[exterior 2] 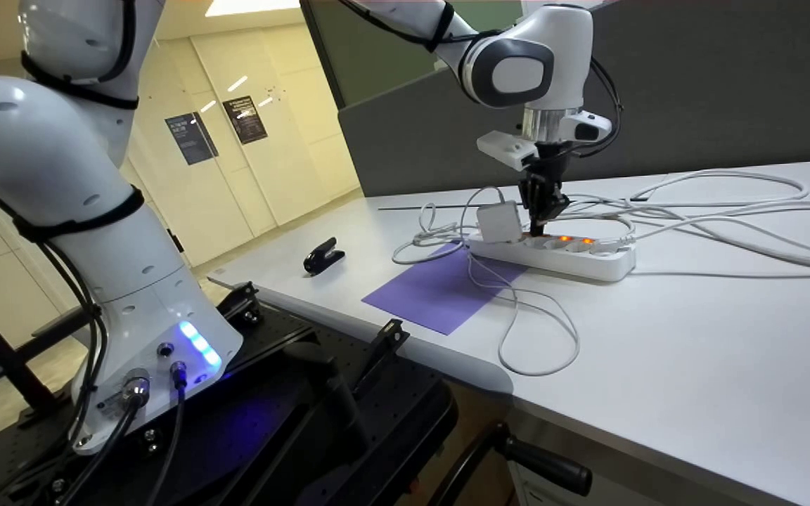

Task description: Press on the third button from the right on the extension cable

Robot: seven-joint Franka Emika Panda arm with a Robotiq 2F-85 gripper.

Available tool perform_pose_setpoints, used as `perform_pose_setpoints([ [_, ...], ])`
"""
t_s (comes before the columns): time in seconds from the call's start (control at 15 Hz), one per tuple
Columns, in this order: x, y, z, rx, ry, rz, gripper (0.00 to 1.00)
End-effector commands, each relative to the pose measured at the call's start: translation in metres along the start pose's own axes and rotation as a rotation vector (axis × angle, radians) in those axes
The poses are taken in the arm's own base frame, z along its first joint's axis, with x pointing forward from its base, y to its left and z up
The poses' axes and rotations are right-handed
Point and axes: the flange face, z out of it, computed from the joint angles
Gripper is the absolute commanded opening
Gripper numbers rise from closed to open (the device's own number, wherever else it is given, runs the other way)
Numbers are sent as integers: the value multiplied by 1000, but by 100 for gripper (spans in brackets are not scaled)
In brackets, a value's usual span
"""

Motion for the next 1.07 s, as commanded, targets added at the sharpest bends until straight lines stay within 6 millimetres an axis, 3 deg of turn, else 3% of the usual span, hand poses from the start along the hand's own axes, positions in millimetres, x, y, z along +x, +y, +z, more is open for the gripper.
perform_pose_setpoints([
  [0.0, 6, -1, 9, -14, -6, 32, 0],
  [0.47, 11, -9, 1, 47, -2, 151, 0],
  [0.73, -1, -19, -22, 63, 62, 123, 0],
  [1.0, -14, -28, -60, 78, 151, 96, 0],
])
